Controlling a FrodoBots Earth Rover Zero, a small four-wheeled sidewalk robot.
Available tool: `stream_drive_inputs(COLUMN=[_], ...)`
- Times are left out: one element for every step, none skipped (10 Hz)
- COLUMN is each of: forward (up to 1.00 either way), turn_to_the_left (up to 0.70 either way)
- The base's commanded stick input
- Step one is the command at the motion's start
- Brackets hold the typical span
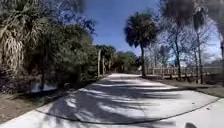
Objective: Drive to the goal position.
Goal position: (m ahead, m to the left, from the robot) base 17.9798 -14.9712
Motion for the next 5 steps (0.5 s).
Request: stream_drive_inputs(forward=[1.00,1.00,1.00,1.00,1.00], turn_to_the_left=[-0.09,-0.08,-0.07,-0.07,-0.08])
